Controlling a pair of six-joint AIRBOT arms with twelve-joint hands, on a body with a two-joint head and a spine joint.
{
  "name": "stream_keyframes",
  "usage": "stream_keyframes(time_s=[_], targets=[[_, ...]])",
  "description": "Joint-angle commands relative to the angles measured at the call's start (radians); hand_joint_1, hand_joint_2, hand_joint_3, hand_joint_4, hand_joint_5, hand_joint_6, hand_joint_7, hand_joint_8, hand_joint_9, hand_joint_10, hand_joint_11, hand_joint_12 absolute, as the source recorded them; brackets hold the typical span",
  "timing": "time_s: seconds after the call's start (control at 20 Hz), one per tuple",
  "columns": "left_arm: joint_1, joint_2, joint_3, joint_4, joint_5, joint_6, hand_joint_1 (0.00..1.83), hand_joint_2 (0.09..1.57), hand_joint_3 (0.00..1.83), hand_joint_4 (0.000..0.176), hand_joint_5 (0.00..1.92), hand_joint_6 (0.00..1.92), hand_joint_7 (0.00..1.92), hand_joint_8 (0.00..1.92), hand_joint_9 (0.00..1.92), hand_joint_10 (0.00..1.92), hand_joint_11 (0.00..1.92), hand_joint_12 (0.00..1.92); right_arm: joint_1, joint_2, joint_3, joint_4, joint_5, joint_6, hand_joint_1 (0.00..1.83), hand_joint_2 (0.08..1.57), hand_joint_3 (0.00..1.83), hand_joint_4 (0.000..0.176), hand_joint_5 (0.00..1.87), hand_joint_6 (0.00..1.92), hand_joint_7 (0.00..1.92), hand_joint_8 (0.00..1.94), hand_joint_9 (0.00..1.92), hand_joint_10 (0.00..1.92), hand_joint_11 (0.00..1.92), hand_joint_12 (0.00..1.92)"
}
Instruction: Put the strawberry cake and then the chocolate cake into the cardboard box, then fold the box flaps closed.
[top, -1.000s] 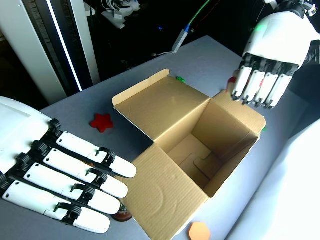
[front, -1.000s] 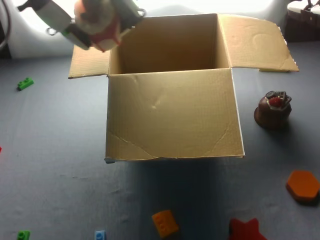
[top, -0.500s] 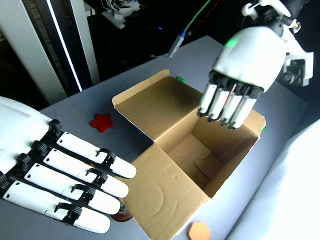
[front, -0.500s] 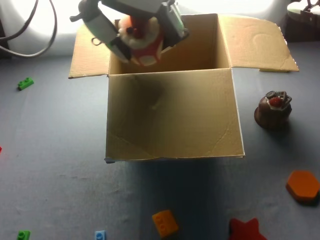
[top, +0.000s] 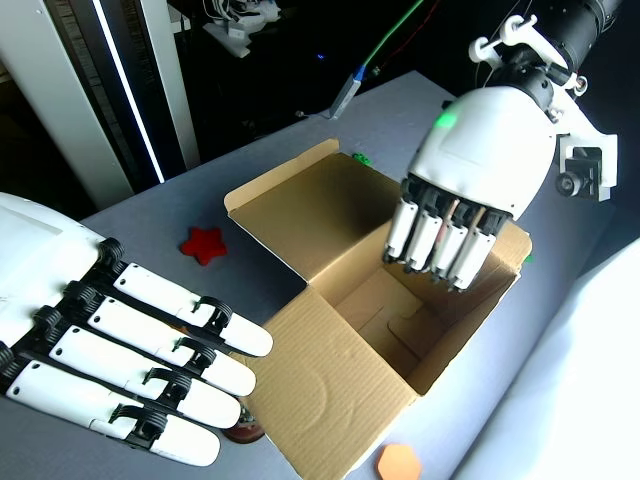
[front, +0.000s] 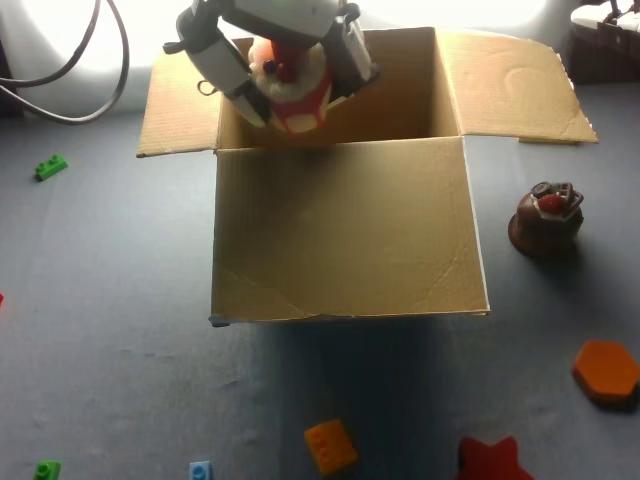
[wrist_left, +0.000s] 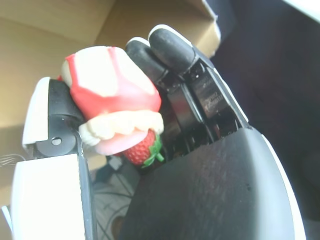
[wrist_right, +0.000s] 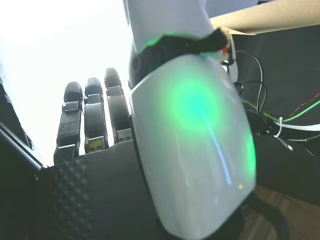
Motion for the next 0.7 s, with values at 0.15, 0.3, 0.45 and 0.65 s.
stream_keyframes(time_s=[0.15, 0.3, 0.45, 0.65], targets=[[-0.007, 0.002, 0.020, -0.080, 0.042, 0.017, 1.17, 1.22, 0.00, 0.000, 0.75, 1.23, 0.83, 1.34, 0.83, 1.01, 0.68, 1.41, 0.008, 0.011, 0.000, 0.027, 0.120, -0.003, 1.20, 0.92, 0.00, 0.000, 0.07, 0.00, 0.14, 0.00, 0.09, 0.01, 0.00, 0.19], [-0.005, 0.003, 0.021, -0.078, 0.044, 0.018, 0.95, 1.22, 0.00, 0.000, 0.55, 0.33, 0.64, 0.22, 0.76, 0.23, 0.41, 1.14, 0.008, 0.010, 0.000, 0.050, 0.118, -0.003, 1.22, 0.92, 0.00, 0.000, 0.07, 0.01, 0.14, 0.01, 0.08, 0.01, 0.00, 0.12], [-0.003, 0.005, 0.019, -0.077, 0.045, 0.018, 0.84, 1.20, 0.00, 0.000, 0.47, 0.01, 0.53, 0.00, 0.63, 0.02, 0.25, 1.04, 0.007, 0.010, 0.000, 0.051, 0.112, -0.003, 1.19, 0.95, 0.01, 0.000, 0.07, 0.01, 0.11, 0.00, 0.07, 0.00, 0.00, 0.09], [-0.003, 0.008, 0.023, -0.072, 0.047, 0.019, 0.84, 1.15, 0.00, 0.000, 0.30, 0.00, 0.33, 0.00, 0.40, 0.00, 0.08, 0.94, 0.003, 0.006, 0.007, 0.070, 0.112, -0.004, 1.17, 0.97, 0.01, 0.001, 0.05, 0.00, 0.08, 0.00, 0.06, 0.00, 0.00, 0.15]])
